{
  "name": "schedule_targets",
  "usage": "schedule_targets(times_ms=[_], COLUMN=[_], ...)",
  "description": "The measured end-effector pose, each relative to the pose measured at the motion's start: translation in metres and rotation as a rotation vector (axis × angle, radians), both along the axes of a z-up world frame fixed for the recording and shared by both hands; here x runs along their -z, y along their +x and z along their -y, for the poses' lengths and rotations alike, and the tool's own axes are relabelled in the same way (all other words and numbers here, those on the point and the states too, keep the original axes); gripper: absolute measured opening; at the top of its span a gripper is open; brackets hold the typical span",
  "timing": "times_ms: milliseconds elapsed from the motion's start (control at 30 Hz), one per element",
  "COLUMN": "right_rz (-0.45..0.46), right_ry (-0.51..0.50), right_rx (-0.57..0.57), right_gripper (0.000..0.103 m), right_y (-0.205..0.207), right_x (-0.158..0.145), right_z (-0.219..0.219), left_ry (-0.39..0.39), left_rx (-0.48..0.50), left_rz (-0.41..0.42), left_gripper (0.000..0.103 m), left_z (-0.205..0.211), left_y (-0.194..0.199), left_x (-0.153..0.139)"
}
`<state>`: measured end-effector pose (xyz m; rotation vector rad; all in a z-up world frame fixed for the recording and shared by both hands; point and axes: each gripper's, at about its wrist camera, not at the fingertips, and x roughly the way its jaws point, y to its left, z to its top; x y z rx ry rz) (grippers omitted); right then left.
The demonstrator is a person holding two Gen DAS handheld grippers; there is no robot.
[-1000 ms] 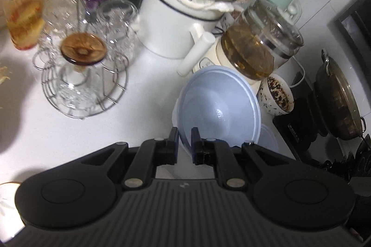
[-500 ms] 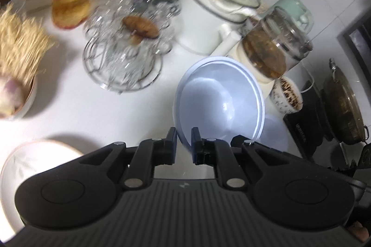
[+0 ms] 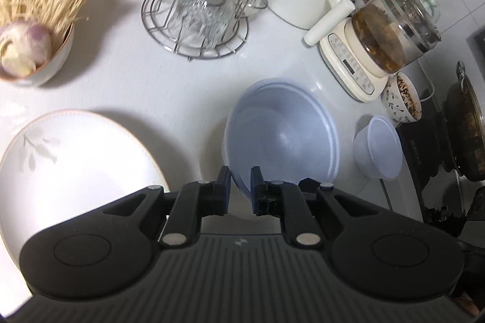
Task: Organize plates and bowls
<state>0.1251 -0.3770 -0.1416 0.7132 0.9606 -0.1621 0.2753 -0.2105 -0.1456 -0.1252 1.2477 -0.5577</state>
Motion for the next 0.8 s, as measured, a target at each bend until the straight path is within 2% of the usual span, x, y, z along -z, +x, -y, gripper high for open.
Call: schedule_targets(times_ms=[200, 333, 433, 467, 533, 600, 800], right_rz=[-0.031, -0.024, 0.000, -0.001, 0.006, 0.032, 0.096], right_ry=[-0.005, 0.010, -0.015, -0.030, -0.039, -0.059, -0.139], right_rx=[-0.023, -0.024, -0.021, -0.021, -0.015, -0.020, -0.007], right_gripper=[0.025, 0.025, 0.026, 0.028, 0.044, 0.050, 0.050], right_y=[0.001, 0.002, 0.002, 0.002, 0.001, -0.001, -0.007], right_x=[0.010, 0.012, 0.006, 0.003, -0.004, -0.012, -0.037], right_z=[-0.004, -0.003, -0.004, -0.005, -0.003, -0.003, -0.002], left_ry=[0.019, 0.024, 0.036, 0.039, 0.042, 0.048, 0.017], left_rx=[-0.015, -0.028, -0.043, -0.052, -0.066, -0.070, -0.047], left_rz=[-0.022, -0.015, 0.009, 0.015, 0.019, 0.024, 0.116], left_gripper=[0.015, 0.015, 0.016, 0.018, 0.021, 0.021, 0.022], left_z=[-0.001, -0.005, -0.008, -0.010, -0.014, -0.016, -0.012], left_y=[-0.004, -0.004, -0.003, -0.002, -0.002, -0.001, -0.001], left_x=[0.011, 0.010, 0.005, 0.003, -0.001, -0.008, -0.044])
